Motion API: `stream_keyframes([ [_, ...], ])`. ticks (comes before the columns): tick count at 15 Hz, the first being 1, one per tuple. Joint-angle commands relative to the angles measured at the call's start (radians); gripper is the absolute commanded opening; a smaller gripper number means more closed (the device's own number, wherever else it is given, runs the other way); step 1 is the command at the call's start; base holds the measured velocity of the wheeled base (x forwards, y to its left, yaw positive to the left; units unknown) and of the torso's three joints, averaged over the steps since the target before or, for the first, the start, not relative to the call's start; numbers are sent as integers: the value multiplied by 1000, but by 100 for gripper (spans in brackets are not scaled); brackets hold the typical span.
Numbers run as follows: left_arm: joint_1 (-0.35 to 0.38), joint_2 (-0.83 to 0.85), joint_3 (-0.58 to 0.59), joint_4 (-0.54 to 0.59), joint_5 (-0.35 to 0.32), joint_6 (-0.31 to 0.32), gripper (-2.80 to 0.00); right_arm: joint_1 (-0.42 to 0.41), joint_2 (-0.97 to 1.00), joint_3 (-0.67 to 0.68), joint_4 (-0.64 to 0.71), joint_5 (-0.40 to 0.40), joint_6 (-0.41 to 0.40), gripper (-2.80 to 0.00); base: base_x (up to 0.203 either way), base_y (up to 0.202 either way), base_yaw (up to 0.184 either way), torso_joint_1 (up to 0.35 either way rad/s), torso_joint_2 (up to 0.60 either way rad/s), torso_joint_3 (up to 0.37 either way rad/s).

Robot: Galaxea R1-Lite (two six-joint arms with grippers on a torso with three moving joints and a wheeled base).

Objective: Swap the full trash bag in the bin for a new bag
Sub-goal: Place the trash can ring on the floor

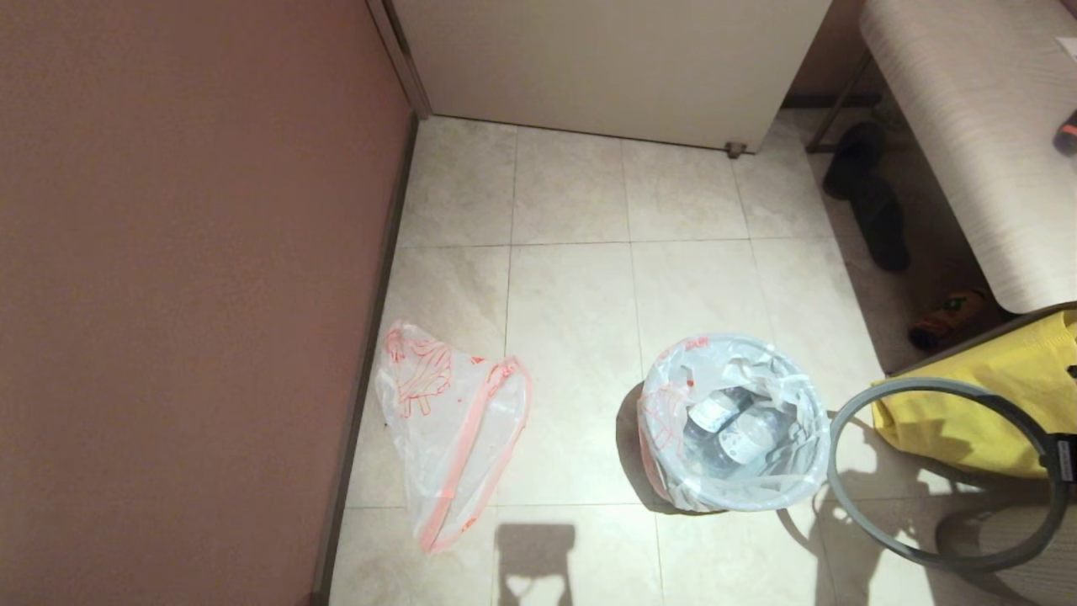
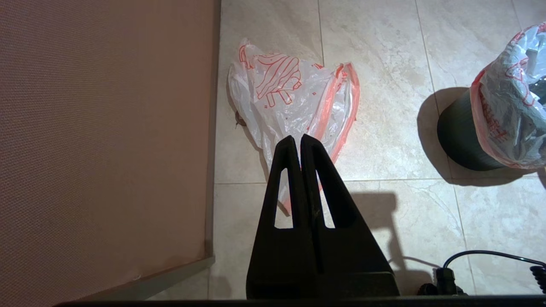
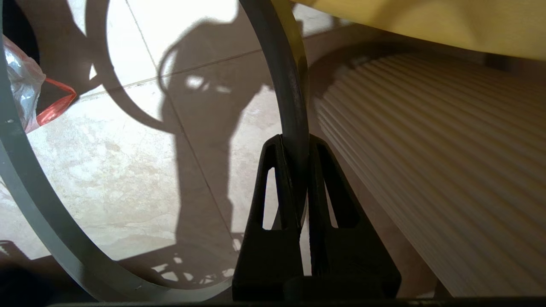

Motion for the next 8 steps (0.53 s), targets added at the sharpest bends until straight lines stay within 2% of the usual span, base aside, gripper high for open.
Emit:
stream_keyframes([
  [1,0,0,0,0,0,-1,-280,47,118,0,-47,0,-1,-280,0,0,0,0,0,0],
  [3,0,0,0,0,0,-1,-280,139,206,-1,-149,-13,0,-280,0,0,0,0,0,0],
  [6,0,0,0,0,0,-1,-280,262,302,-4,-266,-76,3,-280,0,0,0,0,0,0],
  [8,0,0,0,0,0,-1,-280,313,314,-6,-291,-90,14,-280,0,0,0,0,0,0],
])
